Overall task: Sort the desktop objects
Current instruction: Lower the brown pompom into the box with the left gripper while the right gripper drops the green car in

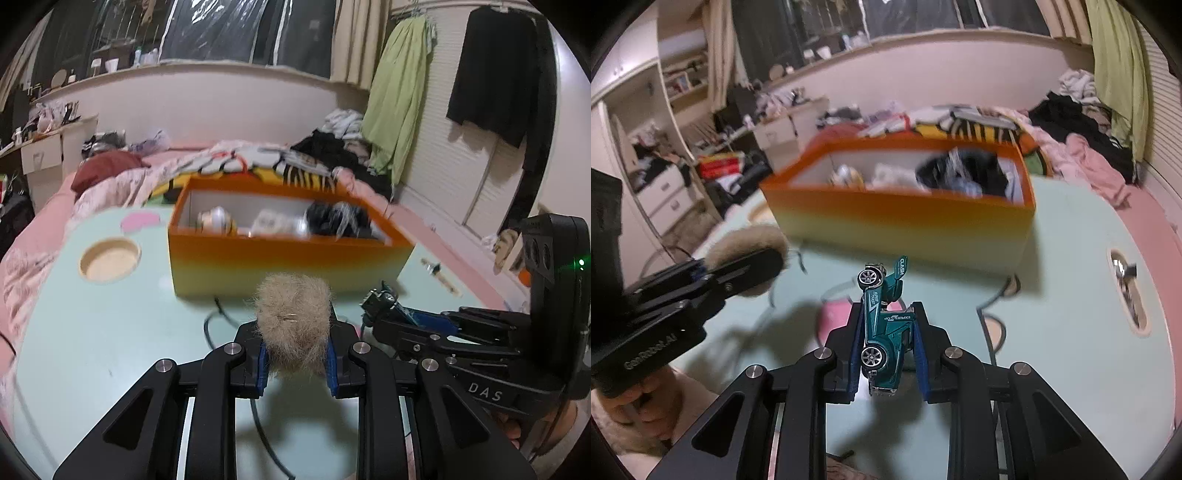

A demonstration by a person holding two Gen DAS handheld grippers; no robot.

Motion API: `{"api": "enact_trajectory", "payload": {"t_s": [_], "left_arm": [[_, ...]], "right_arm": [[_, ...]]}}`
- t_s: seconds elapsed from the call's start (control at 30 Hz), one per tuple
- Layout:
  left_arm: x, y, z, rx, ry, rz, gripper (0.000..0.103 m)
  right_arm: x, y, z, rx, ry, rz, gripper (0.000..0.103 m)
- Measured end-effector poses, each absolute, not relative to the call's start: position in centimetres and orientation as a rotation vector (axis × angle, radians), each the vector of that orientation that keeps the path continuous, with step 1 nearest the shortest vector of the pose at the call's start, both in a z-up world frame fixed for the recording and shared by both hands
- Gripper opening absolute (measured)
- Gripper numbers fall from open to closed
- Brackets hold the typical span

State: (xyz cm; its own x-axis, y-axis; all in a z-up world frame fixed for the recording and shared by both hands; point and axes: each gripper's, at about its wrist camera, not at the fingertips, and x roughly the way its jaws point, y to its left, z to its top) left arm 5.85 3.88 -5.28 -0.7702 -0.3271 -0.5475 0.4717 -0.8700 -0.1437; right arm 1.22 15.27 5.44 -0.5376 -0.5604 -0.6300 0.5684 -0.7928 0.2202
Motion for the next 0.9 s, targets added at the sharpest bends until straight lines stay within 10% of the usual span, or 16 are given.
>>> {"api": "enact_trajectory", "payload": {"t_s": [0.3,0.47,0.9], "left_arm": [[-0.5,-2.7,1.0,0.624,0.342,-2.542,0.024],[-4.7,-6.5,-3.5,0.86,0.336,-2.377,0.062],[-3.4,-2.7,-6.7,0.885,0.112,-2.39,0.07]], "right_arm": [[-8.0,12.1,12.1,0.804,-0.048,-2.421,0.023],[-12.5,10.3,8.0,1.041,0.095,-2.484,0.049],[-8.9,12.5,5.9,0.97,0.203,-2.482,0.059]]}}
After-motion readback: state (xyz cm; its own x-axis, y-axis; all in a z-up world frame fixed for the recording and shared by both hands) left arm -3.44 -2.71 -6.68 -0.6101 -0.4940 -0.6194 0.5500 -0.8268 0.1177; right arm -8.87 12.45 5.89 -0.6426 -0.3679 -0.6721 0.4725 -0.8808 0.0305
